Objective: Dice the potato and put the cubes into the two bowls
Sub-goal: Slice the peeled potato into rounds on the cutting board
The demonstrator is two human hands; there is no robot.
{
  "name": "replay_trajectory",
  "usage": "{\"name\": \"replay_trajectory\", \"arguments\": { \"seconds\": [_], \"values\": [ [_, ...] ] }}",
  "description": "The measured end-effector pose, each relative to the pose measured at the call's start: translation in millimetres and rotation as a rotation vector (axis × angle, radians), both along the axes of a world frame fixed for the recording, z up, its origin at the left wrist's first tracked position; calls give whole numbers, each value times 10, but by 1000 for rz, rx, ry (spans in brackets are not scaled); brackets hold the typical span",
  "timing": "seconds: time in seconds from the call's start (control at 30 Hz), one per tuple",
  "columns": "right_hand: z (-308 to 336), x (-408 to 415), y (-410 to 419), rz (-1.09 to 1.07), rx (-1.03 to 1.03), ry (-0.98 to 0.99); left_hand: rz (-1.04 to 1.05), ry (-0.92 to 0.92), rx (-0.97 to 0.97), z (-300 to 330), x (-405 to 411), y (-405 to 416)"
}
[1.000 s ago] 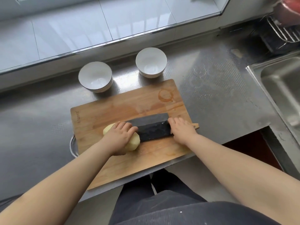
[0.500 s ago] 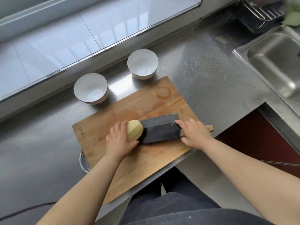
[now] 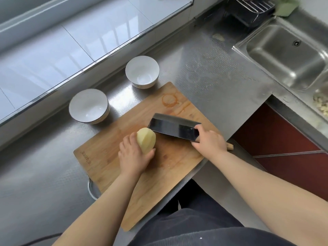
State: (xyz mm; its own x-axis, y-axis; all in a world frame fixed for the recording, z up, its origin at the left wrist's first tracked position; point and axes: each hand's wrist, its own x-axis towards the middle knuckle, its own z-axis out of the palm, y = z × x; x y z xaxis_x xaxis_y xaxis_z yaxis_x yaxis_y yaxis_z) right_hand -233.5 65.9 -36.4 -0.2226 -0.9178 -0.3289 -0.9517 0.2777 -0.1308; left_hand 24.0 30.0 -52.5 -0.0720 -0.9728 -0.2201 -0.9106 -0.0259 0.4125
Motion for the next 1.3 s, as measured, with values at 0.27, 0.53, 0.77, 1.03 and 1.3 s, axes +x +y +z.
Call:
{"name": "replay_trajectory", "arguments": {
  "seconds": [0.27,0.53,0.77,1.03,1.3],
  "values": [
    [125,119,-69,-105,120,-140,-104,-21,14,-28,-62,9],
    [154,402,-113,-2,204,-277,-171,-159,-30,-117,-183,-11],
    [43,587,-56,-106,219,-317,-481,79,-508,-198,-116,-96],
    [89,628,-67,-87,202,-259,-378,115,-477,-220,-267,-184],
    [351,656,125,-42,86,-272,-387,98,-478,-309,-258,-171]
  ]
}}
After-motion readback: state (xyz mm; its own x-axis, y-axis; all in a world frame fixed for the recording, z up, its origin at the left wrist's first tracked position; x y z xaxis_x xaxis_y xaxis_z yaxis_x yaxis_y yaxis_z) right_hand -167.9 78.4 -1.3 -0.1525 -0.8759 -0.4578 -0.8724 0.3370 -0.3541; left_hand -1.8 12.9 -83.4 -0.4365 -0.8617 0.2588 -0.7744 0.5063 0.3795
